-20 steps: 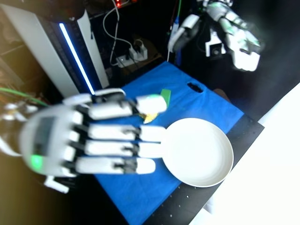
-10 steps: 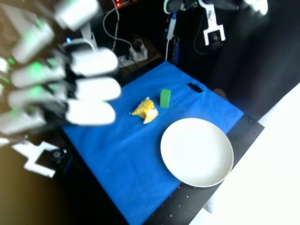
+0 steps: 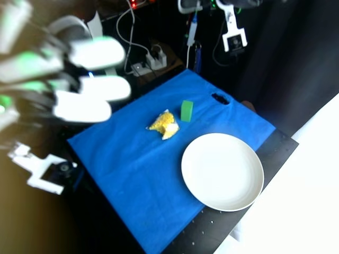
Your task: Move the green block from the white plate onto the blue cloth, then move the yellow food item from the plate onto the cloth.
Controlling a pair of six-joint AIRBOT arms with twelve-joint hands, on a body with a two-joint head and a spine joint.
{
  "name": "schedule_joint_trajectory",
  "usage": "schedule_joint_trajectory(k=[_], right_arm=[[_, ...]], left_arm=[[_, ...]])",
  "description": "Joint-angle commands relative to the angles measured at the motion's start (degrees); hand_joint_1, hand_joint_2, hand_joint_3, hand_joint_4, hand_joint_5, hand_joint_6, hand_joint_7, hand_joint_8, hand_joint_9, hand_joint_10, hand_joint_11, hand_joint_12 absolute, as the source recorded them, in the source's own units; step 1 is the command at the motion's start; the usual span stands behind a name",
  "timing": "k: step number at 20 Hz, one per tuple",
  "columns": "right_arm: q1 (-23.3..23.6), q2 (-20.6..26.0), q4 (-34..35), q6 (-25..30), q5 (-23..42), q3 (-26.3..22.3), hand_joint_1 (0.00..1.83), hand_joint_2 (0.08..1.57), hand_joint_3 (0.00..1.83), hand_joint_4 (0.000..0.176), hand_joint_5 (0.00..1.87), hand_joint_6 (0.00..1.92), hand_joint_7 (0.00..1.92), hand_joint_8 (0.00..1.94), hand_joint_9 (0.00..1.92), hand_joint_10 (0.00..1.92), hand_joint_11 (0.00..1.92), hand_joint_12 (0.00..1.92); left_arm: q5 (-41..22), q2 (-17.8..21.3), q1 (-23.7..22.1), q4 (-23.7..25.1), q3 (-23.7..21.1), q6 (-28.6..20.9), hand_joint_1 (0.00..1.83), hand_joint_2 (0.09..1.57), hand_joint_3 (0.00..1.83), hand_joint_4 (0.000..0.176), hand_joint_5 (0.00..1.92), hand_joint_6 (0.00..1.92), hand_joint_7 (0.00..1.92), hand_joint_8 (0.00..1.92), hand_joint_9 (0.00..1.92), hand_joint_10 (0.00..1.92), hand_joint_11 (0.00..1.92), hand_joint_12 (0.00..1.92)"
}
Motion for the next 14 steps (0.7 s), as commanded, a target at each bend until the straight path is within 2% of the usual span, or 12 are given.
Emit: schedule_joint_trajectory(k=[1, 2, 4, 5, 7, 8, 9, 10, 11, 12, 13, 14], right_arm=[[0.5, 0.0, 1.2, 0.2, 5.6, -0.4, 0.3, 1.18, 0.0, 0.105, 0.28, 0.0, 0.71, 0.04, 0.53, 0.65, 0.11, 1.39], [0.5, 0.3, 1.2, 0.2, 5.7, -1.2, 0.53, 1.11, 0.0, 0.075, 0.39, 0.02, 0.84, 0.11, 0.57, 0.87, 0.17, 1.44], [0.5, 1.1, 0.7, 0.2, 6.0, -2.8, 0.63, 1.1, 0.0, 0.009, 0.4, 0.02, 0.76, 0.11, 0.41, 1.2, 0.11, 1.59], [0.5, 1.0, 0.5, 0.2, 6.0, -2.8, 0.63, 1.1, 0.0, 0.009, 0.4, 0.02, 0.76, 0.11, 0.41, 1.2, 0.11, 1.59], [0.5, 1.0, 0.2, 0.2, 6.3, -2.9, 0.43, 1.07, 0.0, 0.034, 0.16, 0.0, 0.65, 0.24, 0.37, 1.26, 0.13, 1.52], [0.5, 1.0, 0.2, 0.2, 6.4, -2.8, 0.38, 1.1, 0.0, 0.022, 0.09, 0.0, 0.62, 0.43, 0.44, 1.27, 0.18, 1.53], [0.5, 1.0, 0.3, 0.2, 6.4, -2.8, 0.31, 1.14, 0.0, 0.0, 0.22, 0.02, 0.63, 0.78, 0.61, 1.25, 0.32, 1.53], [0.5, 1.0, 0.5, 0.2, 6.4, -2.8, 0.29, 1.17, 0.0, 0.0, 0.23, 0.01, 0.56, 0.91, 0.55, 1.36, 0.31, 1.62], [0.5, 0.9, 0.6, 0.2, 6.3, -2.7, 0.29, 1.17, 0.0, 0.0, 0.23, 0.01, 0.56, 0.91, 0.55, 1.36, 0.31, 1.62], [0.5, 0.7, 0.6, 0.2, 6.4, -2.7, 0.25, 1.19, 0.0, 0.0, 0.32, 0.02, 0.59, 0.88, 0.54, 1.37, 0.3, 1.59], [0.5, 0.5, 0.6, 0.2, 6.4, -2.6, 0.14, 1.23, 0.01, 0.0, 0.3, 0.0, 0.55, 0.85, 0.51, 1.37, 0.28, 1.56], [0.5, 0.5, 0.6, 0.2, 6.4, -2.6, 0.16, 1.24, 0.01, 0.0, 0.18, 0.0, 0.56, 0.82, 0.53, 1.37, 0.29, 1.59]], left_arm=[[-8.3, 0.5, -0.1, -1.7, -0.5, 0.5, 0.27, 1.03, 0.0, 0.061, 0.18, 0.0, 0.26, 0.0, 0.24, 0.0, 0.0, 0.45], [-9.3, 0.6, 0.2, -1.7, -0.9, 0.8, 0.29, 1.02, 0.0, 0.056, 0.17, 0.0, 0.29, 0.0, 0.27, 0.0, 0.0, 0.5], [-11.0, 0.6, 0.9, -1.7, -1.3, 1.2, 0.38, 1.04, 0.0, 0.02, 0.2, 0.01, 0.23, 0.0, 0.25, 0.0, 0.0, 0.57], [-11.3, 0.6, 1.1, -1.7, -1.4, 1.2, 0.38, 1.04, 0.0, 0.02, 0.2, 0.01, 0.23, 0.0, 0.25, 0.0, 0.0, 0.57], [-12.3, 0.6, 1.4, -1.6, -1.5, 1.4, 0.45, 1.05, 0.0, 0.001, 0.21, 0.01, 0.15, 0.0, 0.18, 0.0, 0.0, 0.49], [-12.9, 0.5, 1.5, -1.6, -1.6, 1.7, 0.47, 1.05, 0.0, 0.004, 0.21, 0.0, 0.15, 0.01, 0.18, 0.0, 0.0, 0.49], [-13.4, 0.5, 1.7, -1.7, -1.7, 1.7, 0.48, 1.05, 0.0, 0.0, 0.24, 0.0, 0.22, 0.01, 0.21, 0.01, 0.0, 0.45], [-14.4, 0.6, 2.1, -1.9, -2.0, 1.7, 0.4, 1.09, 0.01, 0.029, 0.26, 0.0, 0.22, 0.0, 0.19, 0.0, 0.0, 0.32], [-14.9, 0.7, 2.5, -2.2, -2.0, 1.7, 0.4, 1.09, 0.01, 0.029, 0.26, 0.0, 0.22, 0.0, 0.19, 0.0, 0.0, 0.32], [-15.0, 0.7, 2.6, -2.4, -2.0, 1.8, 0.32, 1.19, 0.0, 0.022, 0.42, 0.01, 0.31, 0.0, 0.25, 0.01, 0.0, 0.5], [-15.1, 0.7, 2.8, -2.4, -2.1, 1.8, 0.41, 1.2, 0.0, 0.0, 0.5, 0.01, 0.42, 0.01, 0.38, 0.03, 0.0, 0.81], [-15.1, 0.7, 2.8, -2.4, -2.1, 1.8, 0.43, 1.25, 0.0, 0.0, 0.58, 0.02, 0.49, 0.01, 0.44, 0.04, 0.0, 1.01]])
